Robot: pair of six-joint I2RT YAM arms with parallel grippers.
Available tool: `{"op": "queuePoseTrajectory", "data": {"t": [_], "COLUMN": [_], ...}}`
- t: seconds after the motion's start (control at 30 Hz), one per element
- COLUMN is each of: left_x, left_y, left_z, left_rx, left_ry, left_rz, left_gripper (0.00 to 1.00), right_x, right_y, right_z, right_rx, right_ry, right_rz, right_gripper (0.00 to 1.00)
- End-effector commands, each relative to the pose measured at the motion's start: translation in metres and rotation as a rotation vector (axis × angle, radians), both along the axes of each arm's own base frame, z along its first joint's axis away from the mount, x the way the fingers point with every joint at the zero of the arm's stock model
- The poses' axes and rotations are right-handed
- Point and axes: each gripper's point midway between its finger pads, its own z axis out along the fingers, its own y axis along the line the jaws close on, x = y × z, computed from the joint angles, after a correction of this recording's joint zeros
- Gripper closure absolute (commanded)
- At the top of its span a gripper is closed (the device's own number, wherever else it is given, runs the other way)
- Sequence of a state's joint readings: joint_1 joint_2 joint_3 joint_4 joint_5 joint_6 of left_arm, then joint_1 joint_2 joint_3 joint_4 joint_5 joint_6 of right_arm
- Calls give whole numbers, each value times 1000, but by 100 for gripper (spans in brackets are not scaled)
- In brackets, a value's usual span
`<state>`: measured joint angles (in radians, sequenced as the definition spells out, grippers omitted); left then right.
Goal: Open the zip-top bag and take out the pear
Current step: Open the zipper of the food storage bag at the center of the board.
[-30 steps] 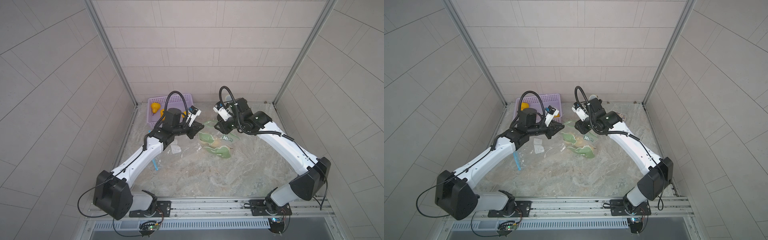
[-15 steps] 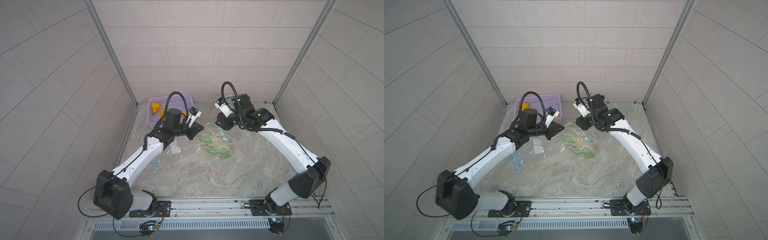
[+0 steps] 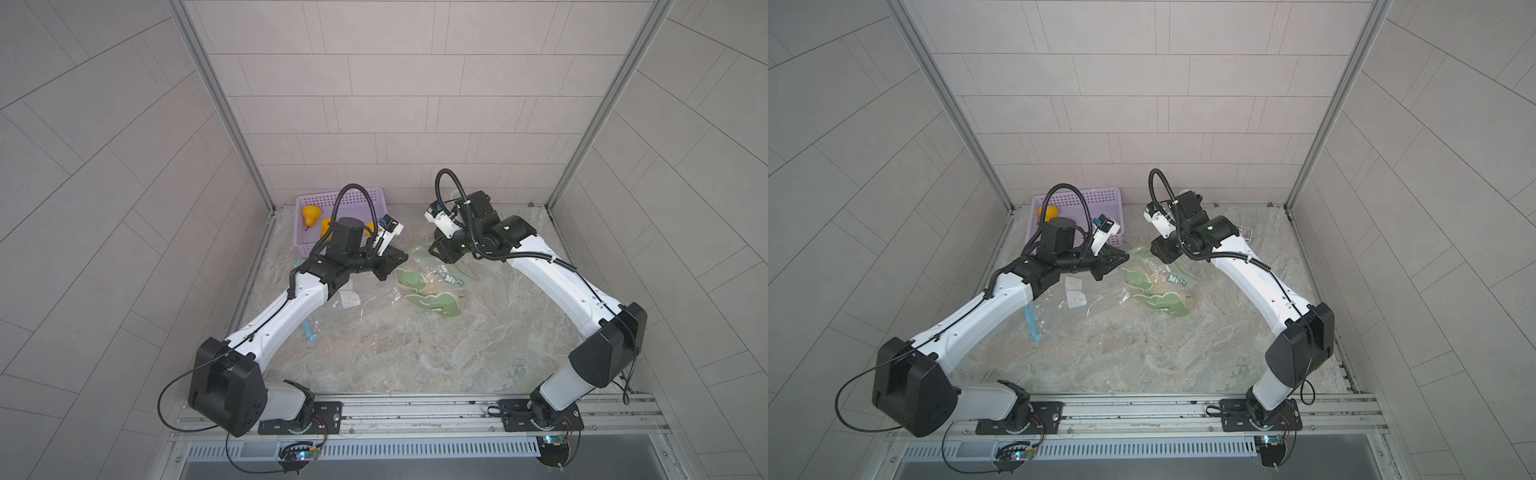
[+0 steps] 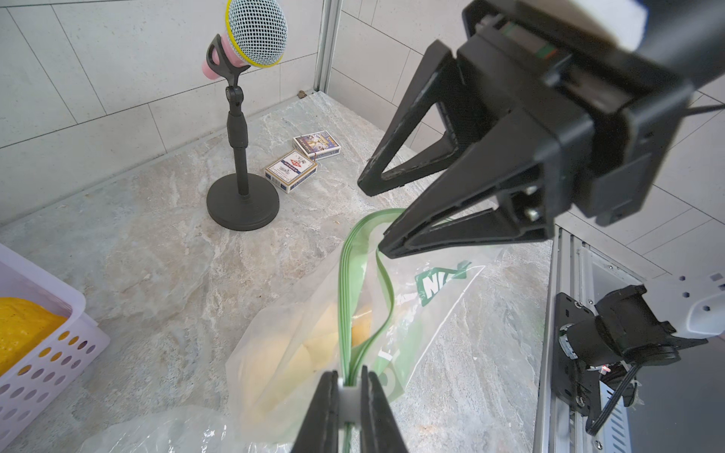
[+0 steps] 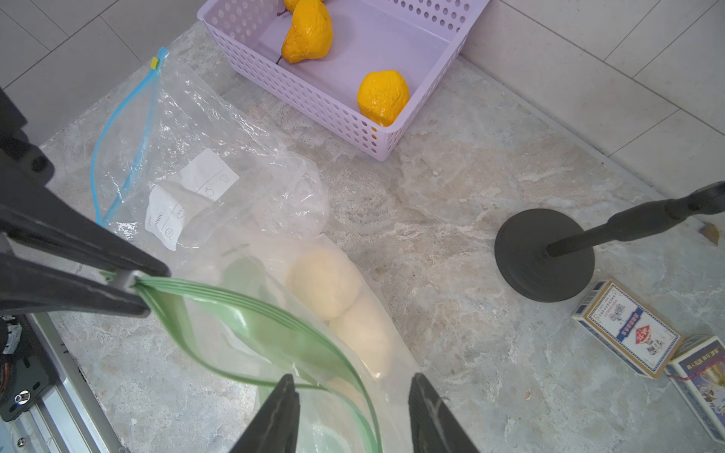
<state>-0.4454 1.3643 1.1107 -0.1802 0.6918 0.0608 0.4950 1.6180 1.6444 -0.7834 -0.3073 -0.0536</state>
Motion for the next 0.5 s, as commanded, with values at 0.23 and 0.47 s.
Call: {"op": "queuePoseTrajectory", "data": {"t": [0.23,0.47], "left_x": [-3,0], "left_y": [-4,-5], "left_z": [9,15], "left_rx": [-8,-17], "left_ry": [-27,-46], "left_rz": [-36,-35], "left_gripper": [89,88], "right_x": [5,-1], "right_y": [1,3], "right_z": [-20,-6], "right_rx": [-18,41], "right_ry": [41,29], "right_rz": [20,12], "right_gripper": [99,100]}}
